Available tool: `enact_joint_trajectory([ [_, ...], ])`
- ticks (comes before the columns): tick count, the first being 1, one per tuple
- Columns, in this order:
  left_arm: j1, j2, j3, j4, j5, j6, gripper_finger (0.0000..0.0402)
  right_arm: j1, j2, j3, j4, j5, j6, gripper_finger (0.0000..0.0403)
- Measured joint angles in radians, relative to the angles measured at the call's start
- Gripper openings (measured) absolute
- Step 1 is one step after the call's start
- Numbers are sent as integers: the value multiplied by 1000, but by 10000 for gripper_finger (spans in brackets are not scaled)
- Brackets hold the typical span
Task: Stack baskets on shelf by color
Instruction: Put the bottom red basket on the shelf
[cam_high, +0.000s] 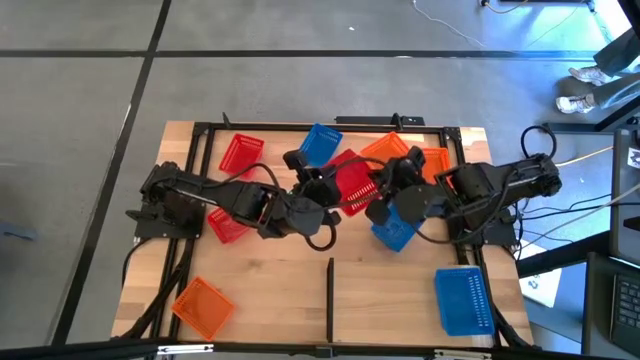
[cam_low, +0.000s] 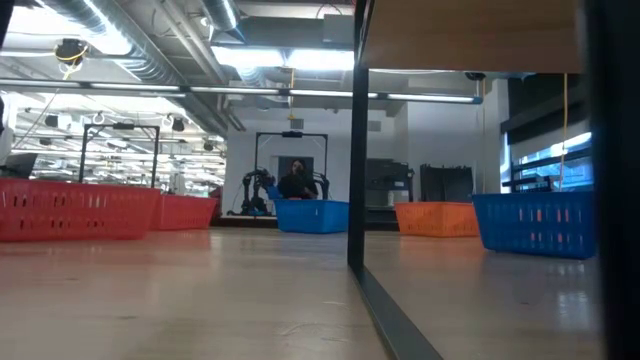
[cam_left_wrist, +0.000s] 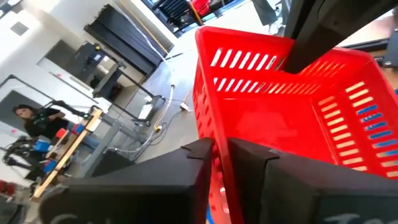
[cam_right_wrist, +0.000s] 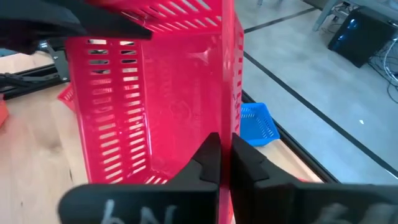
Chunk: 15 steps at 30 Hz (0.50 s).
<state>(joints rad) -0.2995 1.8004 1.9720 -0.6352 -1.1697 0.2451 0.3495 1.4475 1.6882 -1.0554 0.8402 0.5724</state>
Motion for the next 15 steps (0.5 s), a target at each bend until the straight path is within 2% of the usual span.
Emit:
enact_joint_trajectory([
  [6, 7, 0, 0, 2, 22, 1, 72, 0, 0, 0, 3, -2, 5, 6],
  [11, -25, -3, 0, 5, 14, 22, 75, 1, 0, 0, -37, 2, 75, 4],
  [15, -60, -8, 0, 76, -28, 101, 75, 0, -1, 0, -72, 5, 106, 4],
])
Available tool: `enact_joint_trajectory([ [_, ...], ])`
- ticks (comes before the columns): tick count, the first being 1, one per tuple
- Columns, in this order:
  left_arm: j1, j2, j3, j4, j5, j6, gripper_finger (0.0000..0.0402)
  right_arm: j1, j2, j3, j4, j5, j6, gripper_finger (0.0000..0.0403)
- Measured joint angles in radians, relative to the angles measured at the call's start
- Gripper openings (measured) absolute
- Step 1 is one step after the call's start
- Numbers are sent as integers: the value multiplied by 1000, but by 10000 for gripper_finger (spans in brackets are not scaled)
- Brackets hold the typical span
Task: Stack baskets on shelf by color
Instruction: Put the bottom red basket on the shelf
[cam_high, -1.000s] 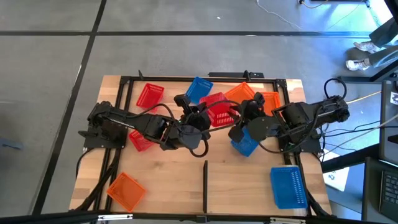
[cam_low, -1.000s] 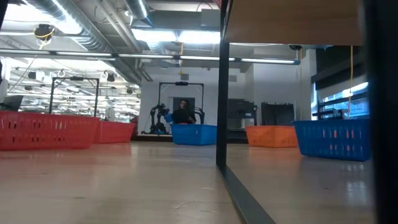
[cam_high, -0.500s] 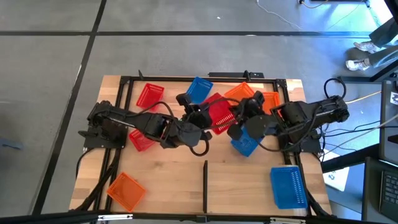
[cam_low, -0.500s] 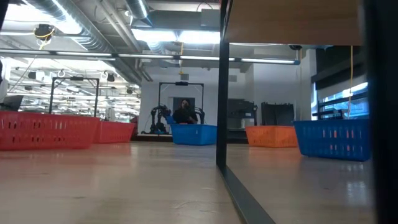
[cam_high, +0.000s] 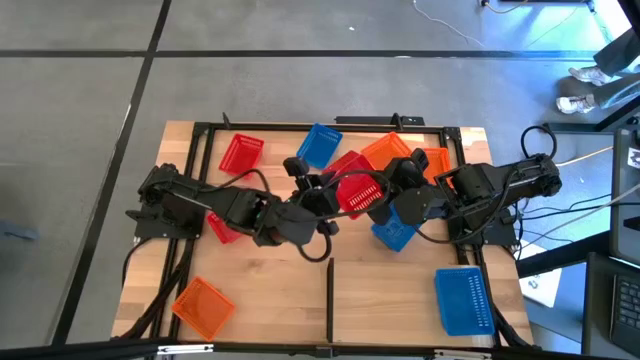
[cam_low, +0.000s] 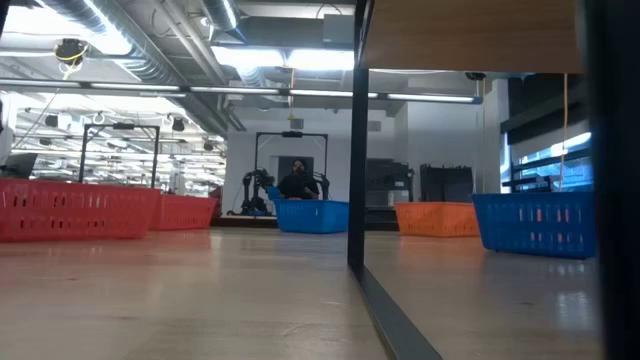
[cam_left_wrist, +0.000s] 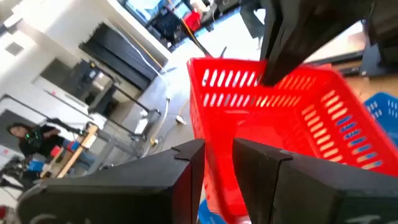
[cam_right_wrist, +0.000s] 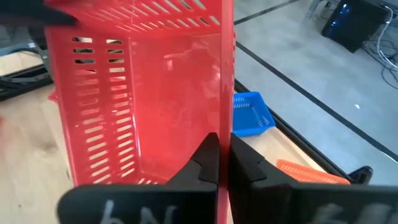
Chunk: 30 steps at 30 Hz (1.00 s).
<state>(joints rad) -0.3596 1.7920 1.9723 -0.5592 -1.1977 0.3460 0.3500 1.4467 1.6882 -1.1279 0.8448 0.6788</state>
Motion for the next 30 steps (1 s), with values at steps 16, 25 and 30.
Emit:
enact_joint_trajectory([
  [16, -155, -22, 1, 223, -245, 218, 75, 56, -63, 0, -173, -42, 346, 2],
  [25, -207, -57, 1, 202, -373, 216, 76, 205, -88, 1, -350, -223, 701, 2],
  [30, -205, -76, 1, 202, -375, 213, 76, 296, -85, 1, -380, -361, 907, 2],
])
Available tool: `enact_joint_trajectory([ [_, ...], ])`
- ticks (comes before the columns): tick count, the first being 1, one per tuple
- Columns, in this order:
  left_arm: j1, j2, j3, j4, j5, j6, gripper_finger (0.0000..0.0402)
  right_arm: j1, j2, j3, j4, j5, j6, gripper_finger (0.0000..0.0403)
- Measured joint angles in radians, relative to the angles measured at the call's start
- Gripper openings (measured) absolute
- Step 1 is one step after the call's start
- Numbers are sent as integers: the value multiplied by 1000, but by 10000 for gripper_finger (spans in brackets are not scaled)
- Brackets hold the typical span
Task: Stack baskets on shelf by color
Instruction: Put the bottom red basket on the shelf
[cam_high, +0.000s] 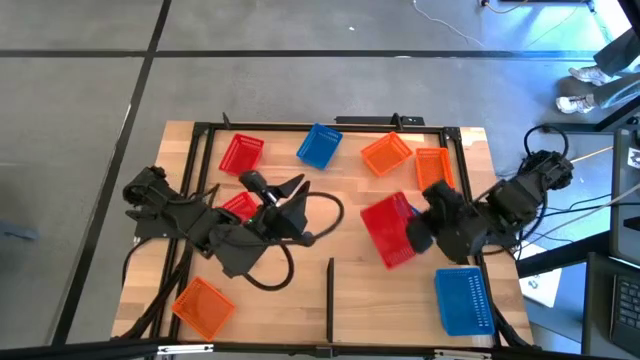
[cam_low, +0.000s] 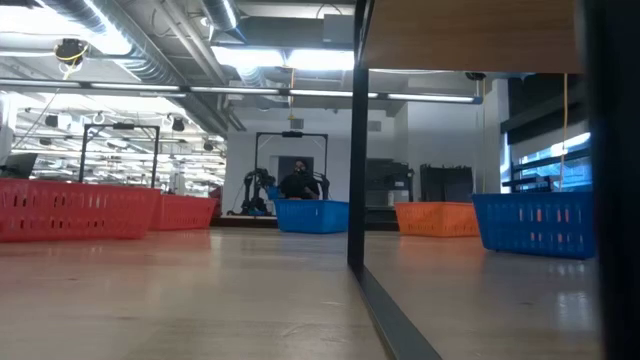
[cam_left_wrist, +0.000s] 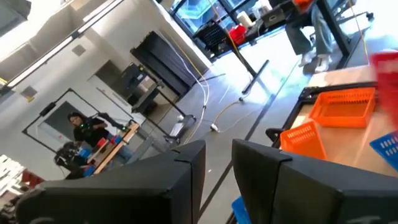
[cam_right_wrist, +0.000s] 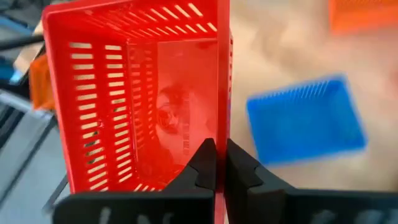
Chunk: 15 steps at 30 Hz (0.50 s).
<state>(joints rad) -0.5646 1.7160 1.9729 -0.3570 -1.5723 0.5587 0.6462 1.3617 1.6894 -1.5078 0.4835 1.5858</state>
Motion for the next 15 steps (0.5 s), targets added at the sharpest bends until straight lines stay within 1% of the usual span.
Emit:
enact_joint_trajectory([
  [3, 6, -2, 1, 1, 0, 0, 76, 53, 2, 0, 8, -86, 132, 2],
  [4, 7, -2, 0, -1, 1, 0, 76, 69, 5, 0, 17, -98, 181, 2],
  [9, 16, -3, 0, -5, 2, 1, 76, 151, 47, 0, 23, -122, 407, 2],
  [13, 31, -3, 0, -30, 1, 1, 76, 202, 102, 0, 27, -138, 524, 2],
  [15, 37, -3, 0, -35, 1, 1, 76, 222, 133, 0, 57, -138, 563, 3],
])
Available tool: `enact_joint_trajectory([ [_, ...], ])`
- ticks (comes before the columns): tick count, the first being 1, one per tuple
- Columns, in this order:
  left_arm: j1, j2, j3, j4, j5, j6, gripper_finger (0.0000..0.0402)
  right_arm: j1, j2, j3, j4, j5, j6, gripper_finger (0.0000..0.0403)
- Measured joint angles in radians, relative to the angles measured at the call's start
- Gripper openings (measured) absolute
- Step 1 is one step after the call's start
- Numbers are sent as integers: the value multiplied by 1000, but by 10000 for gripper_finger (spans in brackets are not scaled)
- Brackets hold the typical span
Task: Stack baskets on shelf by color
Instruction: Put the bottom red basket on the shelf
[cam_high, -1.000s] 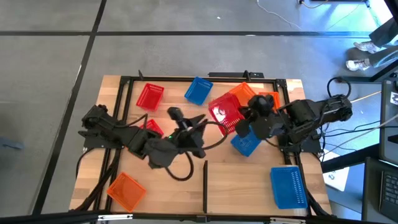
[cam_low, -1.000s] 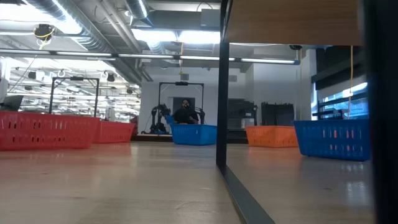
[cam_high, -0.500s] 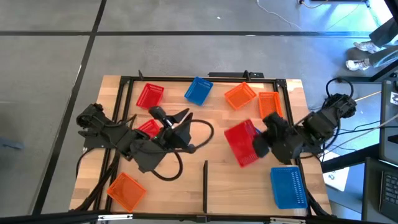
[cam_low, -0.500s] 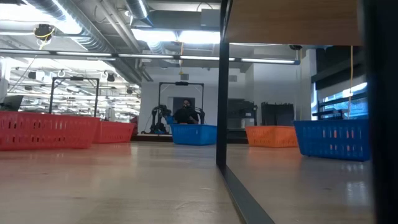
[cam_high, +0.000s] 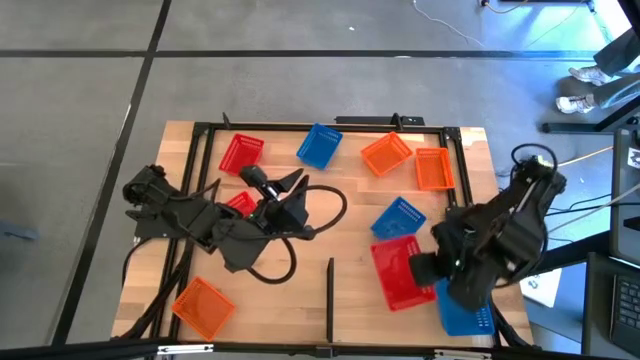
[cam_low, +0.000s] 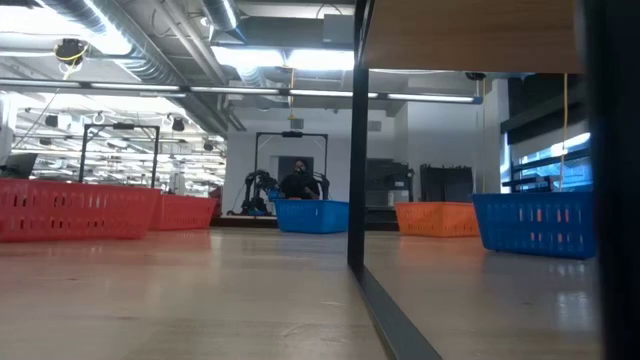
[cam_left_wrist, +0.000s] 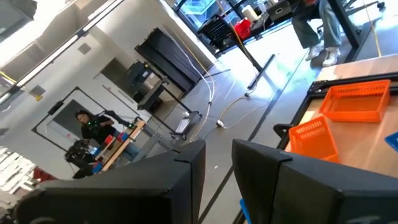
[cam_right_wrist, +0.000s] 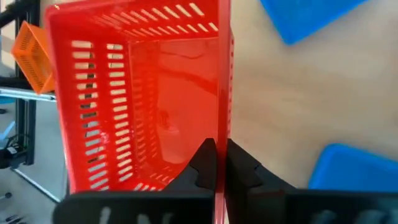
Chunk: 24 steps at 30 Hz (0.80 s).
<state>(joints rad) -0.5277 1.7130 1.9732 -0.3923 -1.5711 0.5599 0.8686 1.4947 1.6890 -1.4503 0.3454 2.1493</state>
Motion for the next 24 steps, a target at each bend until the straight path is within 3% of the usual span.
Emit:
enact_joint_trajectory([
  [4, 12, 0, 0, 0, 0, 0, 76, 38, 70, 0, 46, -7, 75, 3],
  [7, 20, 0, 0, 0, 0, 0, 76, 71, 113, -1, 46, -69, 147, 4],
  [12, 32, 0, 0, -3, 0, 1, 76, 101, 161, -1, 116, -107, 154, 4],
  [24, 32, 1, 0, -3, 0, 1, 76, 104, 209, -1, 48, -137, 136, 13],
])
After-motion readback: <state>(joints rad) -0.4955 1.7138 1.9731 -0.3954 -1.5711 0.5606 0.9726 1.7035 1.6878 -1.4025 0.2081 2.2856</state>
